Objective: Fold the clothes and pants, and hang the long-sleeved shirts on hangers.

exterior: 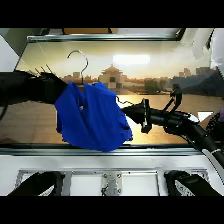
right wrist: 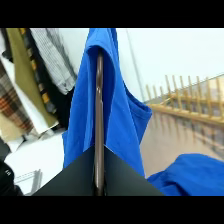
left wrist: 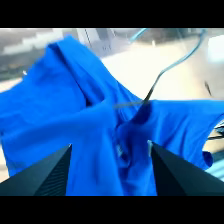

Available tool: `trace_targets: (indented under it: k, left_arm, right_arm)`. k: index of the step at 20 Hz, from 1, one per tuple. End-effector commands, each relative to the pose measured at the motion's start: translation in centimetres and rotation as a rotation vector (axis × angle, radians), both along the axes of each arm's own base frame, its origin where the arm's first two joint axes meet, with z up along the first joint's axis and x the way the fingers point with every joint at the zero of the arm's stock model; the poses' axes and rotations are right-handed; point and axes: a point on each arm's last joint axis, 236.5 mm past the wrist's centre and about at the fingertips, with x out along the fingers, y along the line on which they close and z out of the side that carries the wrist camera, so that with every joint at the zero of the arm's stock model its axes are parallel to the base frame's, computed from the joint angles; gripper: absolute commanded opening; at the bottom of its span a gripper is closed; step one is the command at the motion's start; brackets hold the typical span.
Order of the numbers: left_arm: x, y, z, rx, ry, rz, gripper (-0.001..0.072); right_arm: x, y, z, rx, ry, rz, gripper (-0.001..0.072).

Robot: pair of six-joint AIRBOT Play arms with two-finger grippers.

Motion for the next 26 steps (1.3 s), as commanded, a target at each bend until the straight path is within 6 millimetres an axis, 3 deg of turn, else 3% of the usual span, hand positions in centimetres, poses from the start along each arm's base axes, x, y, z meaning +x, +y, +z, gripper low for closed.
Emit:
trace_targets:
  k: [1, 2, 3, 5, 10, 15, 20, 23, 26]
  left_arm:
    - [0.3, 1.4, 1.2, -0.027, -0.040, 0.046, 0.0510]
    - [0.6, 1.6, 1.1, -0.026, -0.038, 0.056, 0.0508]
    - [0.8, 1.6, 0.9, -0.023, -0.033, 0.060, 0.0378]
    - [1.4, 1.3, 0.3, -0.012, -0.015, 0.058, 0.0008]
    - [3.6, 0.0, -2.4, 0.025, 0.056, 0.053, 0.0010]
    - [5.5, -1.0, -5.1, 0.081, 0.111, 0.031, 0.0010]
    - [6.6, -1.6, -6.8, 0.120, 0.142, 0.010, 0.0010]
    - [7.2, -1.9, -6.9, 0.123, 0.132, 0.003, 0.0010]
    - [7.5, -2.0, -6.6, 0.112, 0.110, 0.003, 0.0010]
  right_arm:
    - [3.1, -1.5, 2.0, -0.034, -0.003, -0.126, 0.0004]
    - [4.1, -2.5, 3.0, -0.057, -0.025, -0.179, 0.0004]
    - [5.4, -4.0, 4.0, -0.077, -0.038, -0.244, 0.0004]
    - [7.7, -7.7, 5.8, -0.126, -0.054, -0.384, 0.0004]
    - [11.8, -20.3, 9.9, -0.287, -0.090, -0.793, 0.0003]
    - [12.0, -33.4, 15.4, -0.344, -0.140, -1.208, 0.0003]
    - [8.8, -45.2, 19.7, -0.363, -0.167, -1.649, 0.0003]
    - [5.6, -50.3, 21.6, -0.422, -0.191, -1.863, 0.0003]
    - [3.0, -53.8, 23.9, -0.451, -0.241, -2.011, 0.0003]
